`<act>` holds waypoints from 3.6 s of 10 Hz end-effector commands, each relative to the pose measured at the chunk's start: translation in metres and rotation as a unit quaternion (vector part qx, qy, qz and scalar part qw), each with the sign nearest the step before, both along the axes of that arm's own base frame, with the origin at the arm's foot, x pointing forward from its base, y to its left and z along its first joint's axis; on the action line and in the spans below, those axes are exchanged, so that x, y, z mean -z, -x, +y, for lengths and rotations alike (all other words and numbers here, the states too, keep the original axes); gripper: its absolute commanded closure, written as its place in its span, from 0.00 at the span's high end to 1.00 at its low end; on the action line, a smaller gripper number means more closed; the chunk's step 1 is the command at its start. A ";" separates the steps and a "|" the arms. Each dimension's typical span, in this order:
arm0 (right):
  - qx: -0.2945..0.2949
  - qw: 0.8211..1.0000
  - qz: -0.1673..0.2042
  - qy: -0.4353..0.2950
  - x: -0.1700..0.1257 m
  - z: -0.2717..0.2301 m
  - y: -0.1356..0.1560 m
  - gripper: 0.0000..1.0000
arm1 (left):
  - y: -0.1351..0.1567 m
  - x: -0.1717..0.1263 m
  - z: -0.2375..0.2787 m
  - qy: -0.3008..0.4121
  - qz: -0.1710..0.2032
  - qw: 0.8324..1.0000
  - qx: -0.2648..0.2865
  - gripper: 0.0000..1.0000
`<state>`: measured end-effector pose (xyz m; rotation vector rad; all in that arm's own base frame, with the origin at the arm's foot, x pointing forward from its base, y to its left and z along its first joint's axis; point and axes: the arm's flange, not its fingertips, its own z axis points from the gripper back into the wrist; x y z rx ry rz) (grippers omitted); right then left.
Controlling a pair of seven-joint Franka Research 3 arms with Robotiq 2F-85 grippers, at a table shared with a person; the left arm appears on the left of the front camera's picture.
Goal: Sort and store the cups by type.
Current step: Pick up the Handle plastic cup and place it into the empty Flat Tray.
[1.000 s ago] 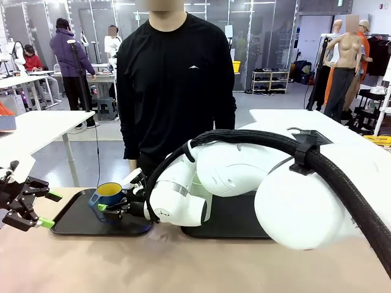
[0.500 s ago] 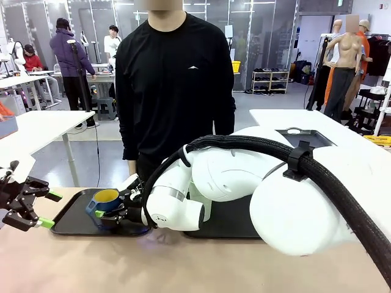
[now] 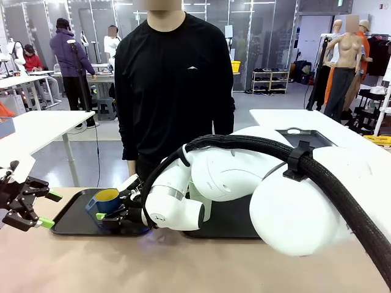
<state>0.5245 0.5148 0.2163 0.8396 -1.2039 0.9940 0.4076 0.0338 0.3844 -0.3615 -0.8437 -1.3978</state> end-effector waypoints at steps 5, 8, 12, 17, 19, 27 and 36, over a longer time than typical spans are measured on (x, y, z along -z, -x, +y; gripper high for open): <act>0.028 0.999 -0.022 0.014 -0.006 -0.007 0.019 1.00 | -0.003 -0.001 0.002 0.001 -0.001 1.000 0.008 1.00; 0.031 0.999 -0.015 0.013 -0.010 -0.017 0.028 1.00 | -0.003 -0.001 0.002 0.001 -0.001 1.000 0.008 1.00; 0.005 1.000 0.014 0.024 -0.013 -0.033 0.044 1.00 | -0.003 -0.001 0.002 0.001 -0.001 1.000 0.008 1.00; 0.013 0.998 0.006 0.053 -0.019 -0.056 0.062 1.00 | -0.003 -0.001 0.002 0.001 -0.001 1.000 0.008 1.00; 0.024 0.998 0.006 0.053 -0.020 -0.065 0.061 1.00 | -0.003 -0.001 0.002 0.001 -0.001 1.000 0.008 1.00; -0.022 0.999 0.021 0.024 -0.034 -0.113 0.087 1.00 | -0.003 -0.001 0.002 0.001 -0.001 1.000 0.008 1.00; 0.007 0.999 0.029 0.036 -0.031 -0.096 0.068 1.00 | -0.003 -0.001 0.002 0.001 -0.001 1.000 0.008 1.00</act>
